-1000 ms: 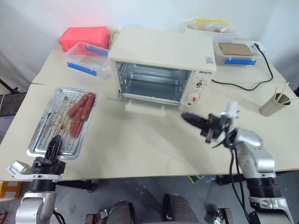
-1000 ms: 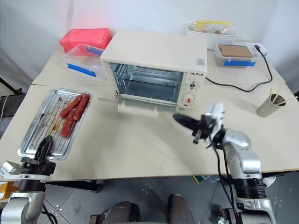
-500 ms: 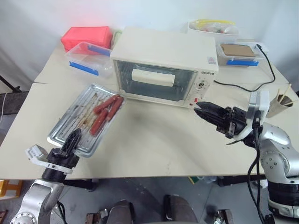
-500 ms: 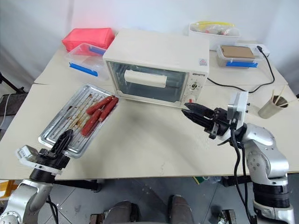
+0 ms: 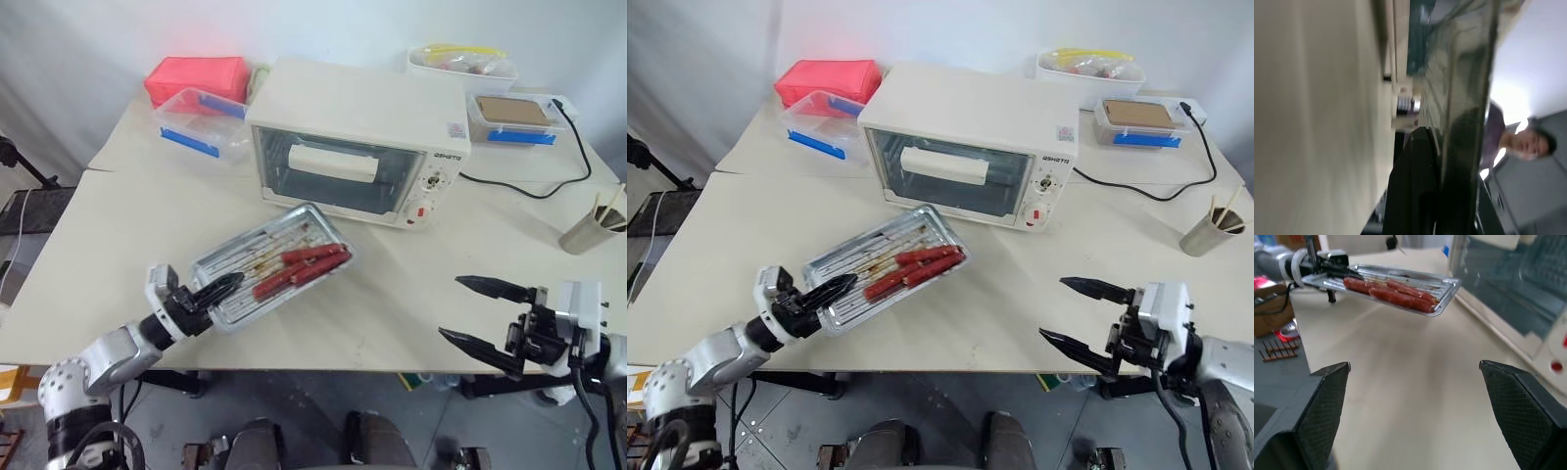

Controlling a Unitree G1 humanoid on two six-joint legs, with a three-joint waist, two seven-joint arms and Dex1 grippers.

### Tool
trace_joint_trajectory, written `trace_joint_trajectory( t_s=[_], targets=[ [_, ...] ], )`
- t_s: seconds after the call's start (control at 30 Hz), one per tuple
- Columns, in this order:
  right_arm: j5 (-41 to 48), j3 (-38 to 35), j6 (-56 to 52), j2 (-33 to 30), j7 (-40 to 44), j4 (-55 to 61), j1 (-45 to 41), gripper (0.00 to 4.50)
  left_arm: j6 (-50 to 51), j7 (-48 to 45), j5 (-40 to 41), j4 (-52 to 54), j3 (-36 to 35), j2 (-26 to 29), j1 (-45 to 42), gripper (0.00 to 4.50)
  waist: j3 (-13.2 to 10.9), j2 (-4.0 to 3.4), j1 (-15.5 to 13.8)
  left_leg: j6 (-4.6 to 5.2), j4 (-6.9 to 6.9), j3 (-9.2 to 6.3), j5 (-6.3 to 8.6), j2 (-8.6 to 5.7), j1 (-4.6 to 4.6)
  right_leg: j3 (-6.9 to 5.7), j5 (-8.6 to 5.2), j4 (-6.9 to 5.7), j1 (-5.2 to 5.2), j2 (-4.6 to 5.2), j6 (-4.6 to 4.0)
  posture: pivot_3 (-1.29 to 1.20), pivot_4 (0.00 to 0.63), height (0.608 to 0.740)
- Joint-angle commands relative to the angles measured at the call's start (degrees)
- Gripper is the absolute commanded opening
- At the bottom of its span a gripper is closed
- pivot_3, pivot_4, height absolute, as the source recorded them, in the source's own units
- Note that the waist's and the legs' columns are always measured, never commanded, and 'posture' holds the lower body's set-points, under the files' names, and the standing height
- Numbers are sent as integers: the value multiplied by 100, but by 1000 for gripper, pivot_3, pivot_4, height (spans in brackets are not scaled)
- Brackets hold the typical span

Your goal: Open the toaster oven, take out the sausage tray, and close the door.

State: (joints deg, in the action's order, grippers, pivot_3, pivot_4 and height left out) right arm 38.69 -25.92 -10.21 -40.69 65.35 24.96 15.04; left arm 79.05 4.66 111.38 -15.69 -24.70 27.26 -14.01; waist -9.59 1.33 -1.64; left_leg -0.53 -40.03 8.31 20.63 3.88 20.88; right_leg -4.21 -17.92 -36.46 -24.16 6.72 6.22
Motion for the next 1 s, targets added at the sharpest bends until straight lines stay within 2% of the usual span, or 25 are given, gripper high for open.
trace_joint_trajectory(
  t_s=[0.03,0.13,0.3,0.63,0.77,0.87,1.0],
  targets=[
    [32,-489,193,88,-91,433,464,4450,304,-34,162,-753,776,95,-640,0,-1,-5,-40,0,0,-1,0,-1,-8,-1,0,0,9,1,0,0,150,740],
    [0,-808,304,205,-107,602,1024,4450,618,-229,-382,-1459,1255,116,-1356,0,1,-14,-128,1,8,-17,2,-4,-53,-12,0,29,69,-1,0,0,150,740],
    [-61,-1207,442,380,-183,813,1758,4450,992,-1136,-2038,-2336,1861,-137,-2529,0,8,-26,-192,7,10,-19,6,-16,-54,-12,7,52,85,3,11,0,150,740],
    [43,-1475,444,493,-427,1171,2155,4450,722,-3286,-4756,-2950,2712,-430,-3641,0,15,-37,-211,7,10,-21,6,-17,-55,-13,9,57,90,5,14,0,150,740],
    [97,-1468,374,454,-534,1289,2147,4450,551,-3925,-5547,-3211,2896,-496,-3891,0,26,-56,-225,9,9,-25,7,-18,-57,-15,10,60,96,6,15,0,150,740],
    [128,-1424,327,417,-608,1327,2089,4500,408,-4247,-5967,-3296,2847,-503,-3961,634,30,-62,-219,11,9,-26,8,-18,-57,-15,10,60,97,7,16,0,150,740],
    [92,-1288,303,381,-608,1227,1937,4500,547,-4652,-6258,-3039,2738,-265,-3790,1934,29,-61,-141,12,10,-27,9,-15,-56,-16,10,59,94,7,16,0,150,740]
  ],
)
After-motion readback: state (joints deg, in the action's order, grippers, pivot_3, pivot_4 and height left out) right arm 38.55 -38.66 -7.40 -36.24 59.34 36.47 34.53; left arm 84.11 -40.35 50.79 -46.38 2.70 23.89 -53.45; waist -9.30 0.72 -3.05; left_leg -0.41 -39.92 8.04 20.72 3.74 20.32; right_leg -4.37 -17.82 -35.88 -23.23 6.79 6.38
